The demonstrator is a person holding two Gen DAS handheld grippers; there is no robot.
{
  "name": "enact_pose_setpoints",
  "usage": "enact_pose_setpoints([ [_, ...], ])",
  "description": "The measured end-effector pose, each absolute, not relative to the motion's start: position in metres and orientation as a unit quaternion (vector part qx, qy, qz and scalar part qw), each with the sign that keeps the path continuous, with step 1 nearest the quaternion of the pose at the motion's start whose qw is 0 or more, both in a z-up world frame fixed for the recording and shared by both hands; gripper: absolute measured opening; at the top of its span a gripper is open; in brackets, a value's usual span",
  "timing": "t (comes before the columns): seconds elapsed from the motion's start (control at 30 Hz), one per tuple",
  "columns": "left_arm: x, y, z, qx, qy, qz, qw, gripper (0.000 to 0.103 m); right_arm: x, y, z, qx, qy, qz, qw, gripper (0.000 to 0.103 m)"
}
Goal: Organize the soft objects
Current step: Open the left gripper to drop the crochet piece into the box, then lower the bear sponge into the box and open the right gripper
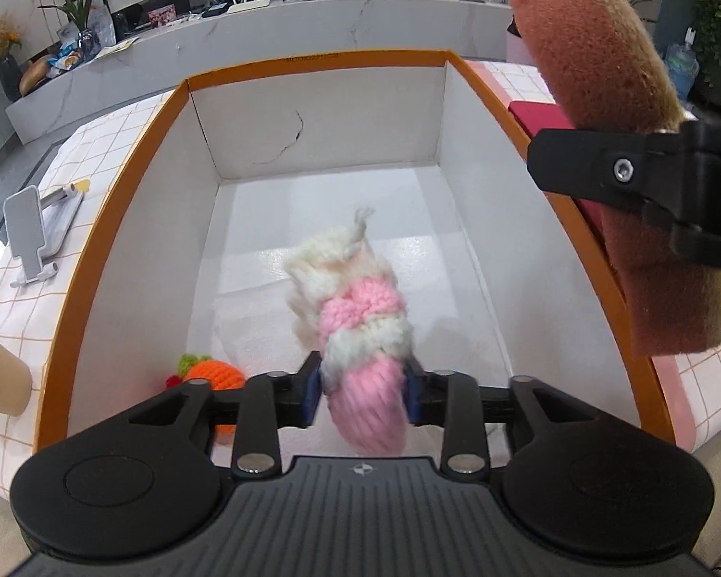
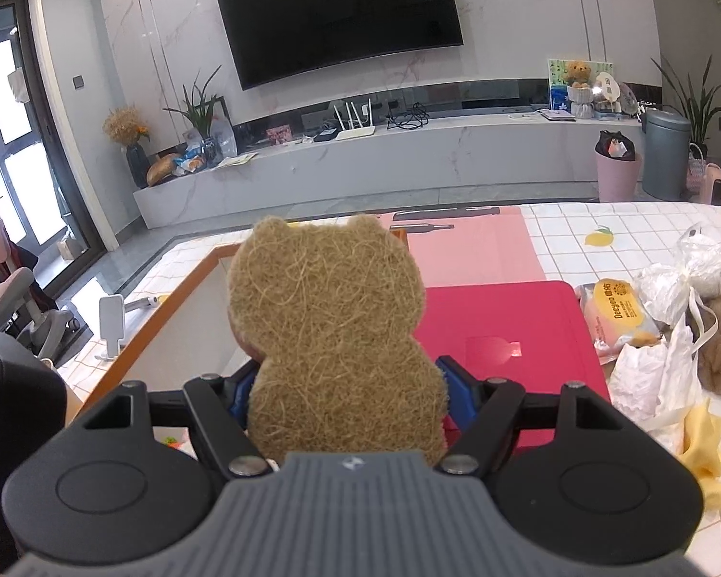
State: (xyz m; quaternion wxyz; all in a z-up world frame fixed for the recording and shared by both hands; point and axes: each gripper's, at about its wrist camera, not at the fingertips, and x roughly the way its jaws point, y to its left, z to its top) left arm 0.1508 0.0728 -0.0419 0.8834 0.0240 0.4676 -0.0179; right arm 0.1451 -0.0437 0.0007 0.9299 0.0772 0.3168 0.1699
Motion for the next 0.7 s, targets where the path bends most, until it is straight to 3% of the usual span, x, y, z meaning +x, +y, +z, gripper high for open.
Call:
enact_pose_setpoints([
  [0.03, 0.149, 0.077, -0.042, 0.021, 0.464, -0.021, 0.885, 0.060, 0.146, -0.043, 0.001, 0.076, 0.318, 0.170, 0.930, 0.073],
  [0.07, 0.148, 0.078, -0.041, 0.020, 0.462, -0.025, 0.886, 0.064, 0.146, -0.043, 0.001, 0.074, 0.318, 0.169, 0.930, 0.073],
  [0.2, 0.146, 0.082, -0.038, 0.017, 0.458, -0.028, 0.888, 0.074, 0.147, -0.042, 0.004, 0.066, 0.320, 0.170, 0.930, 0.073],
  [0.57, 0.132, 0.121, -0.002, 0.021, 0.400, -0.001, 0.916, 0.080, 0.139, -0.015, 0.019, 0.015, 0.310, 0.186, 0.932, 0.073],
  [0.7, 0.137, 0.136, -0.008, 0.041, 0.401, 0.039, 0.914, 0.079, 0.146, 0.000, 0.018, -0.016, 0.343, 0.191, 0.919, 0.073],
])
